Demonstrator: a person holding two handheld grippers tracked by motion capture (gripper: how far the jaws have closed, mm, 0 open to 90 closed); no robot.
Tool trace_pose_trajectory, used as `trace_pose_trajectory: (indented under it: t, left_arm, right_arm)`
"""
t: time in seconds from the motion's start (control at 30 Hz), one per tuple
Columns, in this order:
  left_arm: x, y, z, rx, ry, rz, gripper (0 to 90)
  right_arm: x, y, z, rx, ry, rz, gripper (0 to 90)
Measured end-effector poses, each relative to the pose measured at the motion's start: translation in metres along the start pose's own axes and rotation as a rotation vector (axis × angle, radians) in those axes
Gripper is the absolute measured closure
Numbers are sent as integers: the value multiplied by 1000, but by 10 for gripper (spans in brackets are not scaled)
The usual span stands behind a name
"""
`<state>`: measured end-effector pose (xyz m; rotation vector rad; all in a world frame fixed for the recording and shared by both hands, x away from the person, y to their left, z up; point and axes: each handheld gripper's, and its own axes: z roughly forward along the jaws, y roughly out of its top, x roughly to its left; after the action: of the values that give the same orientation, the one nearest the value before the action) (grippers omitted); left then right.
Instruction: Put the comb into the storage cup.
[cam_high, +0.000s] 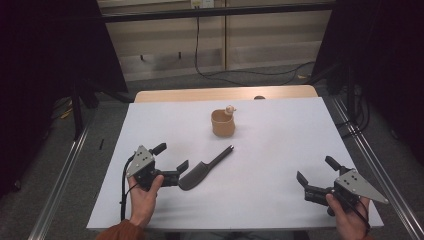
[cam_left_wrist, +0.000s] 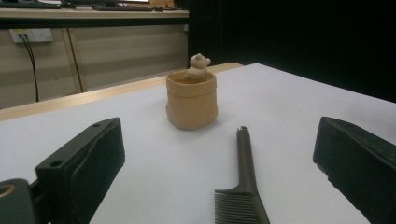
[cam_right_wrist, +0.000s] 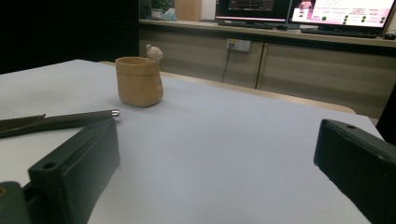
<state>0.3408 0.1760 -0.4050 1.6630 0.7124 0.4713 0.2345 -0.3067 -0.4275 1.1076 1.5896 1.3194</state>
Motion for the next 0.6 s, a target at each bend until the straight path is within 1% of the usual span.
trace_pose_trajectory:
  t: [0.03, 0.1, 0.2, 0.23, 0.37, 0.4, 0.43, 0.5, 0.53, 0.57, 0.6]
  left_arm:
    - [-1, 1, 2, -6, -1, -9, 22]
    - [-1, 4, 5, 4, -10, -12, 39]
    - [-5, 9, 9, -10, -15, 1, 32]
    - [-5, 11, 10, -15, -15, -1, 32]
    - [-4, 16, 15, -24, -7, 14, 26]
    - [-4, 15, 19, -15, -22, 10, 24]
    - [-4, 15, 19, -15, -22, 10, 20]
    - [-3, 15, 23, 2, -31, 35, 20]
    - [-3, 15, 25, 9, -24, 34, 20]
    - [-2, 16, 28, 9, -40, 10, 26]
    - [-2, 16, 28, 9, -40, 10, 25]
  right_arm:
    - [0, 0, 0, -2, 0, 1, 0]
    - [0, 0, 0, 0, 2, 3, 0]
    - [1, 0, 0, 2, 6, 1, 0]
    - [1, 0, 0, 3, 7, 1, 0]
    - [1, -1, 0, 4, 9, -1, 0]
    - [0, -1, 0, 5, 7, -1, 0]
    - [0, -1, 0, 5, 7, -1, 0]
    - [1, -1, 0, 4, 12, -2, 0]
    - [1, -1, 1, 5, 13, -1, 0]
    - [1, -1, 1, 6, 14, -2, 0]
    - [1, -1, 1, 6, 15, 0, 0]
